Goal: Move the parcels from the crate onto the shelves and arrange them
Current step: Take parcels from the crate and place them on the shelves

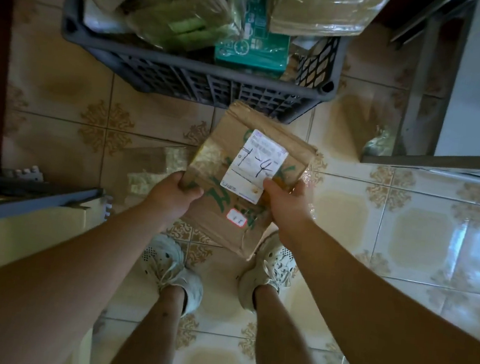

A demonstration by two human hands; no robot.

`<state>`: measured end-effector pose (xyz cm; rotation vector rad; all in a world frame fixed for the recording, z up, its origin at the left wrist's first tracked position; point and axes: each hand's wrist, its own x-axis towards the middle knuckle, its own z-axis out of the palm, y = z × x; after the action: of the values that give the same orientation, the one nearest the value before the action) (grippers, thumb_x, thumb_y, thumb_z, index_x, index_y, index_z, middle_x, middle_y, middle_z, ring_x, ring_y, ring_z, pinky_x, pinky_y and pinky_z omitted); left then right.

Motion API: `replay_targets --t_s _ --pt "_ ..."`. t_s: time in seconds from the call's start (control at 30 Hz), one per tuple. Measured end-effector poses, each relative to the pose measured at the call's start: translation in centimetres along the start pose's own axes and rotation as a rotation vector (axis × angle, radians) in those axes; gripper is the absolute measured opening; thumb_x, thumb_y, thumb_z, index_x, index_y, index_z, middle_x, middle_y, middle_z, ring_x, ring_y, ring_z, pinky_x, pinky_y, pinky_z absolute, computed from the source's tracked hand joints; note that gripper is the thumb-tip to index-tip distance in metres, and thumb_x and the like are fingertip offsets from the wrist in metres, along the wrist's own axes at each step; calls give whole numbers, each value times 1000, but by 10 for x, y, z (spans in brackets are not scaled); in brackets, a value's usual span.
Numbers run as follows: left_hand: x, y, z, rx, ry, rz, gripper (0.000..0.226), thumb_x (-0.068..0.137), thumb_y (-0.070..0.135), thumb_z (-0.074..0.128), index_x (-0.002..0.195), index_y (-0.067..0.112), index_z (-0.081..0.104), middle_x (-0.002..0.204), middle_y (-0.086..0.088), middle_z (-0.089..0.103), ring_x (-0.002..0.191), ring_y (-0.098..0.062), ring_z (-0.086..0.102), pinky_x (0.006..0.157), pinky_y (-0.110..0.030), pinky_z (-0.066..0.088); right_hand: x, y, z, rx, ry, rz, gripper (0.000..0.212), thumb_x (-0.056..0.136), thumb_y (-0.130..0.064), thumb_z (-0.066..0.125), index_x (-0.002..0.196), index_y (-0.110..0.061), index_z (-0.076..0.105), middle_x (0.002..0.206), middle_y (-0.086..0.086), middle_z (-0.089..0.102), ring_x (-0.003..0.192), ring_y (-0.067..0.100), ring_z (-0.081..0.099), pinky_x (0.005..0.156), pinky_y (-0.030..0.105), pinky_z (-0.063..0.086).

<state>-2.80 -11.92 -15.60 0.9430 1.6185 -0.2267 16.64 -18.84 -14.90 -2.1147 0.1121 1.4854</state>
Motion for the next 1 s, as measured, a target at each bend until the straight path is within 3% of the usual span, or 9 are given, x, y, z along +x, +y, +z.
replay_targets --t_s 0.1,0.2,0.3,0.37,0.47,0.57,0.67,0.83,1.0 --pt "-36 0 -4 -143 24 25 22 95 24 61 116 23 56 115 0 63 108 -23 58 93 -36 46 -25 -18 -4 -45 -8 -108 39 94 -24 66 127 -23 46 100 -13 63 79 2 61 48 16 49" --pt "-94 16 -17 -222 72 111 21 95 23 60 115 27 56 103 11 63 99 -12 60 78 -25 47 -69 -51 -21 -126 -22 -203 30 97 -30 60 124 -29 46 103 -12 64 81 3 62 43 14 47" --pt "-170 45 -31 -277 150 231 16 95 21 59 104 35 59 93 23 61 88 4 59 66 -13 44 -132 -86 -45 -206 -21 -331 31 98 -35 55 126 -36 43 106 -13 62 90 7 63 56 19 47" --pt "-220 64 -41 -319 177 294 18 94 23 60 100 40 57 94 22 63 89 5 61 73 -17 47 -180 -106 -61 -213 -7 -416 51 100 -36 52 145 -40 28 109 -19 56 93 6 60 69 21 49" --pt "-290 93 -57 -299 220 397 25 93 24 61 112 39 53 98 22 61 91 1 60 72 -20 46 -251 -129 -87 -182 48 -532 74 99 -42 52 157 -39 5 141 -10 49 122 16 52 97 27 40" --pt "-350 117 -76 -239 212 546 31 93 25 60 119 38 50 98 28 57 92 6 56 71 -18 43 -318 -146 -109 -147 140 -636 80 98 -42 54 157 -37 0 155 -5 37 135 19 43 98 26 31" --pt "-403 135 -97 -146 166 696 41 95 29 58 132 36 44 101 34 50 90 13 51 72 -12 39 -382 -153 -123 -122 240 -705 83 97 -44 54 156 -41 -4 152 -3 42 131 24 48 98 31 36" --pt "-483 149 -123 -105 82 928 34 96 16 58 121 36 44 98 30 53 75 28 52 64 1 43 -477 -142 -139 15 401 -794 81 96 -44 57 155 -47 1 138 -9 52 116 21 55 94 36 43" --pt "-553 148 -127 -32 -3 1089 46 96 24 58 139 28 45 111 28 56 86 26 51 66 4 38 -562 -121 -175 131 516 -867 80 97 -41 58 154 -47 2 120 -15 45 105 13 51 91 31 41"
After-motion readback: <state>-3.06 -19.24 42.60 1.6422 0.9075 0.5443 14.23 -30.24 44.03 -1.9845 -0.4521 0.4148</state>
